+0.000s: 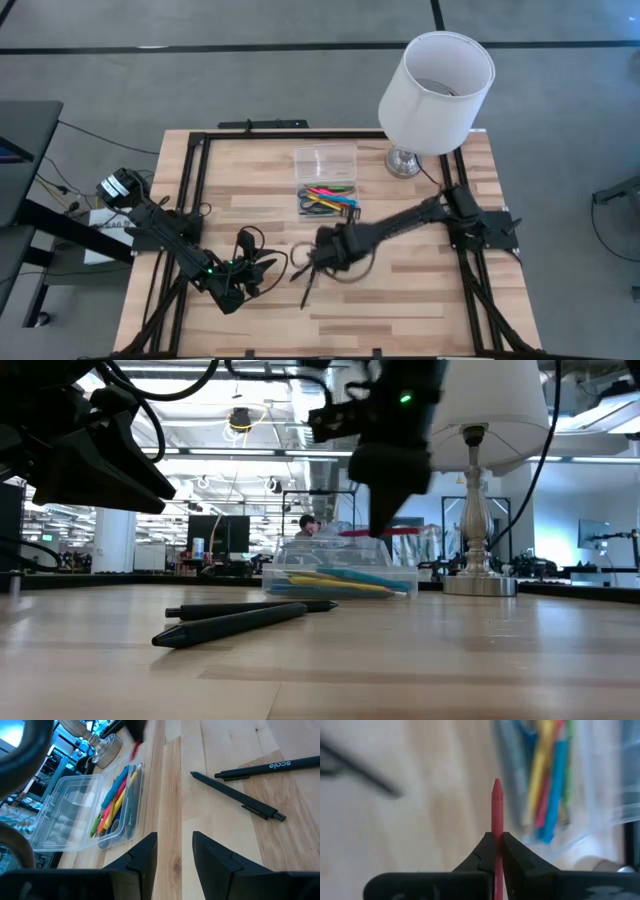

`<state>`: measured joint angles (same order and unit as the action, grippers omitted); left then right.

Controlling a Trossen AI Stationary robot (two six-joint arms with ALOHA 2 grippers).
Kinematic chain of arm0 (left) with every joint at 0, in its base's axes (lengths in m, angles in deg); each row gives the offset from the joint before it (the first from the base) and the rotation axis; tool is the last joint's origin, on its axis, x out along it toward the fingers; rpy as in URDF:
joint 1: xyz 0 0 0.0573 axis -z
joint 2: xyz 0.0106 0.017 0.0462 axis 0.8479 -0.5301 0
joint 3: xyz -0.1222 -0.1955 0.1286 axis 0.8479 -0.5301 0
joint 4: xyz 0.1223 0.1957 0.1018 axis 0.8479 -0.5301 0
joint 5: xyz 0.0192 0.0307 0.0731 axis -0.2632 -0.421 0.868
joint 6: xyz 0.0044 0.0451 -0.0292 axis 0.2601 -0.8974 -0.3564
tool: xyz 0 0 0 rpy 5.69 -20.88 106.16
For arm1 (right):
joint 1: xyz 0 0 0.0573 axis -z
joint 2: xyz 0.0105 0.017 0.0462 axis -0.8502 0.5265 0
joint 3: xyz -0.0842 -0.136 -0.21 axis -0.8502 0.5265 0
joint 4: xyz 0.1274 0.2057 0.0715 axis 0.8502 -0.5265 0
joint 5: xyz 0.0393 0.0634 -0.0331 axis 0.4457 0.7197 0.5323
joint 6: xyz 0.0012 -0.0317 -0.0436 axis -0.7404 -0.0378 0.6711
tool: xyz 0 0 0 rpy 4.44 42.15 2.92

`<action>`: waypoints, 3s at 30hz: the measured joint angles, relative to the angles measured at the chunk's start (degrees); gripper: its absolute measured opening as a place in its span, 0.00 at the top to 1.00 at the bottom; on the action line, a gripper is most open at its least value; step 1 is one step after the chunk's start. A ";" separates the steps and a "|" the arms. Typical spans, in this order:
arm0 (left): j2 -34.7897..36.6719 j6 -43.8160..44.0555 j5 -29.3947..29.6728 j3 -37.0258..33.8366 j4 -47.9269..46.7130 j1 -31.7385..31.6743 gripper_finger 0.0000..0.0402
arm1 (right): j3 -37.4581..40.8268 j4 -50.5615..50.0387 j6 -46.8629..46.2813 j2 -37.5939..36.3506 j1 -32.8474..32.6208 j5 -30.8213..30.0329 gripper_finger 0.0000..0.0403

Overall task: Pick & place school supplies into a supply box
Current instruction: Put the red crayon into the supply box, then put the top black pen into the supply box

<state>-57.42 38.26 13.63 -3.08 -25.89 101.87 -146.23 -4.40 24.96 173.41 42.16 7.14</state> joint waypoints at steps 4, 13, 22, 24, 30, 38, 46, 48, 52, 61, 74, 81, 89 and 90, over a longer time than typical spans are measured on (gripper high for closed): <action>0.00 0.00 0.00 0.00 0.01 0.00 0.70 | -0.10 1.29 4.39 -0.06 6.12 -0.17 1.00; 0.00 0.47 0.00 0.00 -1.19 0.01 0.70 | 0.23 6.69 11.98 -0.06 15.97 5.54 0.99; 0.00 2.45 -0.52 0.00 -2.60 0.02 0.70 | 0.25 8.85 13.60 0.44 17.56 9.59 0.95; 0.00 2.78 -0.52 0.00 -2.57 0.00 0.70 | 0.25 8.65 14.07 0.44 17.46 10.10 0.92; 0.00 3.50 -0.52 0.00 -2.54 0.00 0.70 | 0.25 9.37 14.51 0.44 17.61 9.73 0.79; 0.00 5.02 -0.57 0.00 -2.51 0.01 0.70 | 0.29 9.44 14.20 -0.61 16.22 7.56 0.64; 0.00 7.09 -0.62 0.00 -2.45 0.01 0.70 | 4.12 14.98 22.13 -10.94 10.95 4.07 0.63; -0.01 7.21 -0.63 0.00 -2.27 0.01 0.70 | 7.64 18.78 24.17 -15.40 10.15 5.36 0.65; -0.02 7.21 -0.53 0.00 -1.75 0.00 0.70 | 18.77 29.22 26.90 -25.27 8.51 10.18 0.67; -0.02 7.20 0.09 0.00 4.43 -0.95 0.70 | 51.57 62.36 28.74 -48.73 3.65 14.38 0.68; -0.83 6.06 -21.51 0.05 19.28 -12.78 0.70 | 79.88 101.29 33.63 -62.01 -6.51 15.51 0.67; -1.43 4.47 -31.55 4.06 19.23 -16.88 0.70 | 81.58 103.55 35.25 -60.26 -10.11 15.35 0.67; -8.73 -6.06 -33.63 10.01 19.67 -17.05 0.70 | 81.49 105.69 37.72 -60.48 -12.84 15.35 0.67; -9.37 -6.91 -34.57 10.64 19.43 -17.05 0.70 | 81.49 105.67 37.74 -60.48 -12.90 15.35 0.67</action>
<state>-66.78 31.35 -20.94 7.56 -6.46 84.82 -64.74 101.27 62.71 112.94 29.26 22.49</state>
